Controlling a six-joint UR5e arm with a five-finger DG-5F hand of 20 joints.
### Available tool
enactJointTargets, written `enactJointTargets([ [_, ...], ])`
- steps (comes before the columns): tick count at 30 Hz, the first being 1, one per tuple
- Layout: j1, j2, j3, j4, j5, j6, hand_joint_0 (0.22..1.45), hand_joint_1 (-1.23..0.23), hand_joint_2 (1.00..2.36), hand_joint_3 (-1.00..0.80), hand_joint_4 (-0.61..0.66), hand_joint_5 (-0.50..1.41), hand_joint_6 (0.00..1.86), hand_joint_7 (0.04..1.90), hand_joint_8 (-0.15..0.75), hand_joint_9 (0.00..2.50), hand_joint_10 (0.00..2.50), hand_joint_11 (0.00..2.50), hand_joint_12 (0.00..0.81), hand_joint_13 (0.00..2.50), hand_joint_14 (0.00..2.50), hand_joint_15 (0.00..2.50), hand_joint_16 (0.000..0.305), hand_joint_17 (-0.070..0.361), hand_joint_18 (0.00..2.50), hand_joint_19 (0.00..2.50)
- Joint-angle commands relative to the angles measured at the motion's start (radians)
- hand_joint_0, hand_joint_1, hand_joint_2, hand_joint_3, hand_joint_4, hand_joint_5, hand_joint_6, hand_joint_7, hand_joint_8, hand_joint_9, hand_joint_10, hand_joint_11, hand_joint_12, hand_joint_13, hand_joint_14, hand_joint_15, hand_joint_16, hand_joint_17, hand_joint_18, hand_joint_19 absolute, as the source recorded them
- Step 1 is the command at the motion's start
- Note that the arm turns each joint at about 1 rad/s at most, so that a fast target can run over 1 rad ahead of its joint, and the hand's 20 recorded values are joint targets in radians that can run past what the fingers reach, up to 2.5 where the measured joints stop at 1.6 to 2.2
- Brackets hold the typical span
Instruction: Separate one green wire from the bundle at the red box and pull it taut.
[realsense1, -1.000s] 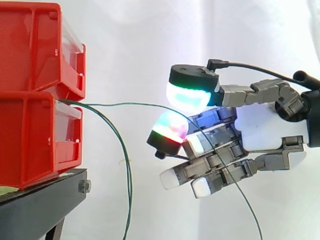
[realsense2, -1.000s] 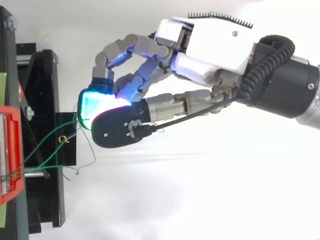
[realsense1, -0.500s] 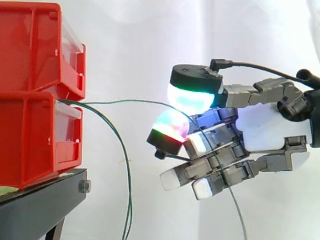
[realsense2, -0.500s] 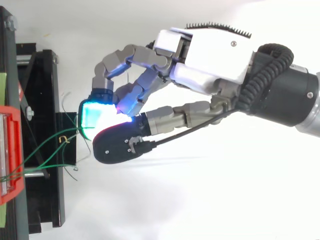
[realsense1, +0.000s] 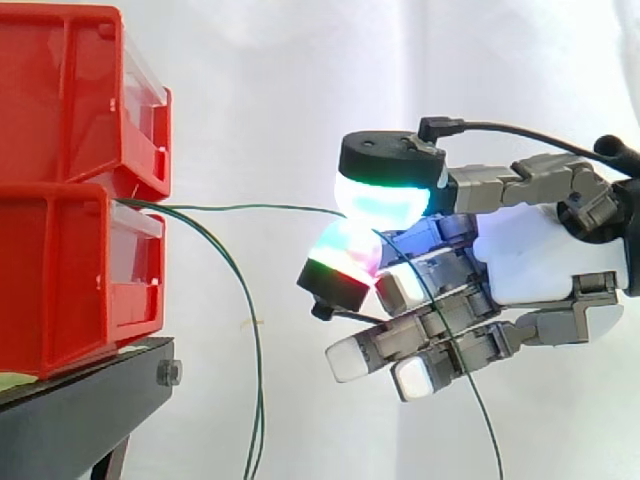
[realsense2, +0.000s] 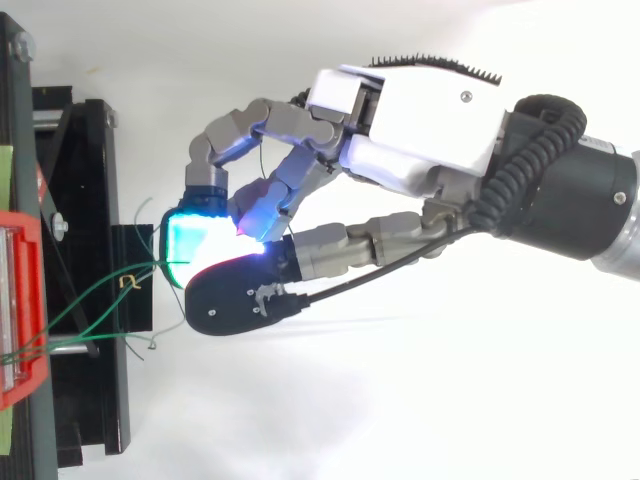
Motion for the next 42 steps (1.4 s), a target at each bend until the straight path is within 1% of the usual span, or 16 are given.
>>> enactJointTargets([
  [1, 0.000, 0.000, 0.000, -0.008, 0.002, 0.009, 0.61, -0.82, 1.02, -0.04, 0.03, -0.11, 0.91, 1.14, 0.304, 1.20, 0.02, 0.67, 0.379, 0.82, 0.01, 0.39, 0.057, 0.128, 0.85, 0.55],
  [18, 0.000, -0.002, -0.003, -0.020, 0.005, 0.006, 0.61, -0.82, 1.02, -0.03, 0.04, -0.11, 0.91, 1.16, 0.303, 1.17, 0.02, 0.63, 0.385, 0.79, 0.01, 0.38, 0.058, 0.130, 0.82, 0.53],
  [19, 0.000, 0.000, -0.014, -0.017, 0.003, 0.005, 0.61, -0.82, 1.02, -0.03, 0.04, -0.11, 0.91, 1.16, 0.303, 1.17, 0.02, 0.63, 0.385, 0.79, 0.01, 0.38, 0.058, 0.130, 0.82, 0.53],
  [21, 0.000, 0.000, -0.055, -0.006, 0.000, 0.009, 0.61, -0.82, 1.02, -0.03, 0.05, -0.10, 0.91, 1.16, 0.308, 1.17, 0.02, 0.62, 0.385, 0.79, 0.01, 0.38, 0.058, 0.130, 0.83, 0.53],
  [23, 0.000, 0.000, -0.077, 0.018, 0.000, 0.011, 0.61, -0.82, 1.01, -0.03, 0.05, -0.10, 0.91, 1.16, 0.309, 1.17, 0.02, 0.63, 0.385, 0.78, 0.01, 0.38, 0.058, 0.130, 0.82, 0.53],
  [25, 0.003, 0.000, -0.106, 0.079, 0.003, 0.011, 0.61, -0.82, 1.02, -0.03, 0.05, -0.10, 0.91, 1.16, 0.305, 1.17, 0.02, 0.62, 0.386, 0.78, 0.01, 0.37, 0.058, 0.130, 0.82, 0.53],
  [26, 0.003, 0.000, -0.112, 0.093, 0.003, 0.011, 0.61, -0.82, 1.02, -0.03, 0.05, -0.10, 0.91, 1.16, 0.306, 1.17, 0.02, 0.62, 0.386, 0.78, 0.02, 0.39, 0.058, 0.131, 0.82, 0.53],
  [27, 0.005, 0.000, -0.132, 0.132, 0.003, 0.011, 0.61, -0.82, 1.01, -0.02, 0.05, -0.10, 0.91, 1.16, 0.310, 1.17, 0.02, 0.62, 0.387, 0.78, 0.01, 0.38, 0.058, 0.131, 0.82, 0.53],
  [29, 0.006, 0.000, -0.150, 0.161, 0.000, 0.008, 0.61, -0.82, 1.02, -0.03, 0.05, -0.10, 0.91, 1.16, 0.306, 1.17, 0.02, 0.62, 0.386, 0.78, 0.01, 0.38, 0.058, 0.131, 0.82, 0.53],
  [32, 0.008, 0.000, -0.155, 0.179, 0.000, 0.002, 0.61, -0.82, 1.01, -0.03, 0.05, -0.10, 0.91, 1.16, 0.307, 1.17, 0.02, 0.62, 0.386, 0.78, 0.01, 0.38, 0.058, 0.132, 0.82, 0.52],
  [42, 0.011, 0.000, -0.156, 0.178, 0.002, -0.018, 0.61, -0.81, 1.01, -0.03, 0.05, -0.10, 0.91, 1.15, 0.309, 1.17, 0.02, 0.62, 0.389, 0.78, 0.01, 0.38, 0.058, 0.131, 0.81, 0.53],
])
